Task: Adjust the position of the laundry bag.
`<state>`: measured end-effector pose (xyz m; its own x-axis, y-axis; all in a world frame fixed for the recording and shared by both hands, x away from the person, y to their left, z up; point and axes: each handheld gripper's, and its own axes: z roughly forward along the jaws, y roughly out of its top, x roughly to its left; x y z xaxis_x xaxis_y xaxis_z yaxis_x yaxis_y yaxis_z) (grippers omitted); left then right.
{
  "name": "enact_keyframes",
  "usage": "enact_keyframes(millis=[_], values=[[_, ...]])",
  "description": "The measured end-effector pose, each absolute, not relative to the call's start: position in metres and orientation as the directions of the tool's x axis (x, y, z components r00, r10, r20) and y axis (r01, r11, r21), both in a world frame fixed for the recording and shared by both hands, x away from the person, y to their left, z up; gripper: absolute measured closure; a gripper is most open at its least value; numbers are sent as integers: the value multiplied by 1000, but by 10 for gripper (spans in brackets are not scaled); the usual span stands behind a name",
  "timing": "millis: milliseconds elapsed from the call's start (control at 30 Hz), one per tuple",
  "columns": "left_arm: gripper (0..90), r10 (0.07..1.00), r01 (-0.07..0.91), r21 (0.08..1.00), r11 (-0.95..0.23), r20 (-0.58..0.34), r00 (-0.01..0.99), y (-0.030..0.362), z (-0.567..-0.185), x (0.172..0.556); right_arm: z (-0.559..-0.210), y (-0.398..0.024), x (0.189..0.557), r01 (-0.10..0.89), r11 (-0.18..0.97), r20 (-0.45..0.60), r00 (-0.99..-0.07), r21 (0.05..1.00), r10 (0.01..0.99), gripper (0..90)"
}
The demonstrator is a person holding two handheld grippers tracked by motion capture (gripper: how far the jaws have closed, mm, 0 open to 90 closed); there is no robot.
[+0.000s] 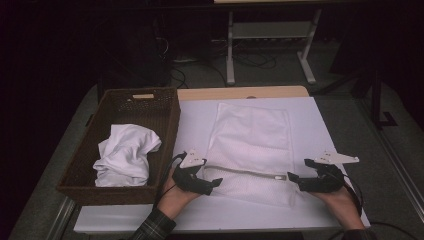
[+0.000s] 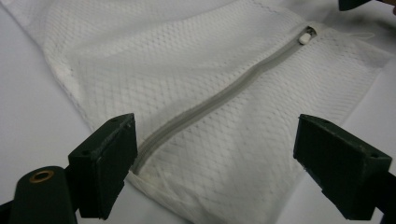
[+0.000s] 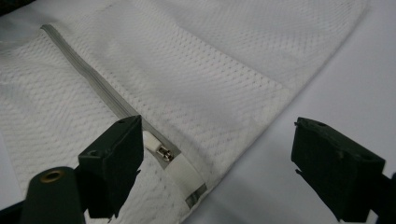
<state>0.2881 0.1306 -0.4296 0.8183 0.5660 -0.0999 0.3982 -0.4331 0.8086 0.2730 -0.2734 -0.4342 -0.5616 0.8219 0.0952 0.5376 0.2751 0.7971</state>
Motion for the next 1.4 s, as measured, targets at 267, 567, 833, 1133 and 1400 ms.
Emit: enact_keyframes(millis=[267, 567, 833, 1133, 1400], values=[[129, 557, 388, 799, -459, -81, 827, 130, -435, 281, -429, -273, 280, 529, 271, 87, -557, 804, 826, 177], [128, 564, 389, 807, -444, -85, 821, 131, -434, 282, -430, -270, 295, 529, 289, 77, -564, 798, 822, 192], [128, 567, 381, 806, -453, -70, 821, 130, -434, 282, -430, -268, 311, 538, 287, 76, -555, 792, 828, 229], [128, 569, 381, 803, -458, -64, 820, 130, -435, 284, -426, -271, 337, 550, 276, 90, -546, 788, 833, 411], [128, 569, 385, 802, -457, -69, 820, 130, -435, 285, -431, -277, 353, 573, 247, 108, -514, 781, 851, 481]])
